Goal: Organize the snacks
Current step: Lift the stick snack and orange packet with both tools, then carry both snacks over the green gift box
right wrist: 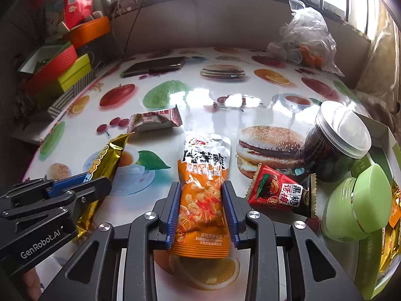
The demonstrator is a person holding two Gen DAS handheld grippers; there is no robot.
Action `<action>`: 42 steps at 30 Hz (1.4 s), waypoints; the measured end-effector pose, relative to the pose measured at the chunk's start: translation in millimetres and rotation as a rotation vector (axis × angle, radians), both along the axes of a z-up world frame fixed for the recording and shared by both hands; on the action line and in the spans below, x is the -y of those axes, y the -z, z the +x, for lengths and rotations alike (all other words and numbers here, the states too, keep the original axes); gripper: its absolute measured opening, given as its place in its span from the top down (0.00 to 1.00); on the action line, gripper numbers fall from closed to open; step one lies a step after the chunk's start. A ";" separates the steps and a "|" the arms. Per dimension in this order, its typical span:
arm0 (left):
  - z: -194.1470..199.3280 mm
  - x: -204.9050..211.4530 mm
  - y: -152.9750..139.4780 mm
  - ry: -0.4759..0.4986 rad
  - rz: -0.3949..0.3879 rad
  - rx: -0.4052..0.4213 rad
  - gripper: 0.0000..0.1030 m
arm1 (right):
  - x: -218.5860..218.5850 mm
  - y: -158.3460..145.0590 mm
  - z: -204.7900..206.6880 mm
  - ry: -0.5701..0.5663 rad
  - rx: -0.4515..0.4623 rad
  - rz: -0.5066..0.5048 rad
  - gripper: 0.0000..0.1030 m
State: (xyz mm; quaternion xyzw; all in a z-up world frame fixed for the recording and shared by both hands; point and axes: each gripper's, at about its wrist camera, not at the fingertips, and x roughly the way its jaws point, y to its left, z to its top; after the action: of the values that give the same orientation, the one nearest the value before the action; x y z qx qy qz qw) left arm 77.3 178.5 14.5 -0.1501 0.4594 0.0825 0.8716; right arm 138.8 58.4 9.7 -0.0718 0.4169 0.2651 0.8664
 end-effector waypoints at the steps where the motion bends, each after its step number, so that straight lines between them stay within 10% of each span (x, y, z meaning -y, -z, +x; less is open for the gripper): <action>1: -1.0 1.7 -1.7 0.001 0.002 0.004 0.77 | 1.0 -0.9 -1.4 -0.003 0.002 0.004 0.70; 42: 5.0 97.7 -76.8 0.168 0.060 0.139 0.77 | 106.5 -82.6 -39.1 0.094 0.152 0.122 0.70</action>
State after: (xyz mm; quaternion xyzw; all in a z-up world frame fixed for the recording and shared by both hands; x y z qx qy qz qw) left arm 82.4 80.8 91.3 -0.0902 0.4061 0.0121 0.9093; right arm 99.7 -48.1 92.3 -0.0190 0.3358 0.2428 0.9099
